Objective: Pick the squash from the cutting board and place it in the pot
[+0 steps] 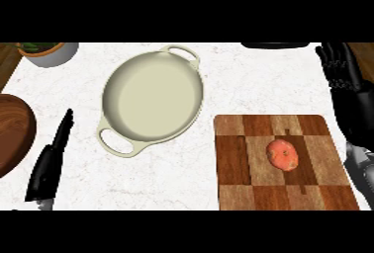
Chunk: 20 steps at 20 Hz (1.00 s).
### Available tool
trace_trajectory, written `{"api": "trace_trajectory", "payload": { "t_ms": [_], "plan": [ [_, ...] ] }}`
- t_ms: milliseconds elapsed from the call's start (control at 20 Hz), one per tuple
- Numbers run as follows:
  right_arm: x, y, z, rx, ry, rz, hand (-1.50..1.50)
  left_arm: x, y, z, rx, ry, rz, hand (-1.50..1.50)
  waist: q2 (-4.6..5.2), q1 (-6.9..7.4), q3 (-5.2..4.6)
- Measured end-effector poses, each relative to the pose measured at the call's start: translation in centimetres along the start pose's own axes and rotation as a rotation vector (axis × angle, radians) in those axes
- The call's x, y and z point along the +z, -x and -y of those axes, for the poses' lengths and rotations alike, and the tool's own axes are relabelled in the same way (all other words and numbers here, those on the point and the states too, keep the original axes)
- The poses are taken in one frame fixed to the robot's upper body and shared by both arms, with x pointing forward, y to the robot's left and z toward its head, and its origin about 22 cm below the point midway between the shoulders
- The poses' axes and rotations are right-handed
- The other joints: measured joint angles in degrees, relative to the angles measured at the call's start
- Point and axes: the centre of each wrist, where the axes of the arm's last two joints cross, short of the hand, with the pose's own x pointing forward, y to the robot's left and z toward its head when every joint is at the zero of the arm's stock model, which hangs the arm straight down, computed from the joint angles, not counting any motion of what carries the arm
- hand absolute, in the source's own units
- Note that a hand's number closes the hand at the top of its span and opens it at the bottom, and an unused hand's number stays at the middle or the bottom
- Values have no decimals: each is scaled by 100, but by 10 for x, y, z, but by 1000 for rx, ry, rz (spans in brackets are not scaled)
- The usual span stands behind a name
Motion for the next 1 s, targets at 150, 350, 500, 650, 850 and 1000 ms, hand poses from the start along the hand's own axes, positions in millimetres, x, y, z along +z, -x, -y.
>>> {"api": "trace_trajectory", "payload": {
  "t_ms": [150, 350, 500, 650, 850, 1000],
  "plan": [
    [15, 8, -7, -25, -75, -71, 150, -12, 1, -10, -12, -9, -56, 0, -50, 60, 6],
    [34, 25, -8, 50, -219, -171, 150, -19, 9, -30, -25, -55, -187, 0, -69, 109, -11],
    [51, 38, -3, 188, -33, -169, -150, -17, 18, -35, 9, -70, -320, 0, -92, -11, 5],
    [85, 50, -22, 245, 45, -145, -150, -24, 16, -43, 22, -67, -391, 0, -101, 17, 11],
    [116, 45, -26, 314, 51, -119, -150, -32, 4, -42, 35, -56, -440, 0, -109, 67, 14],
    [123, 27, -13, 392, -10, -146, -150, -38, -1, -45, 37, -55, -452, 0, -119, 66, 7]
  ]
}}
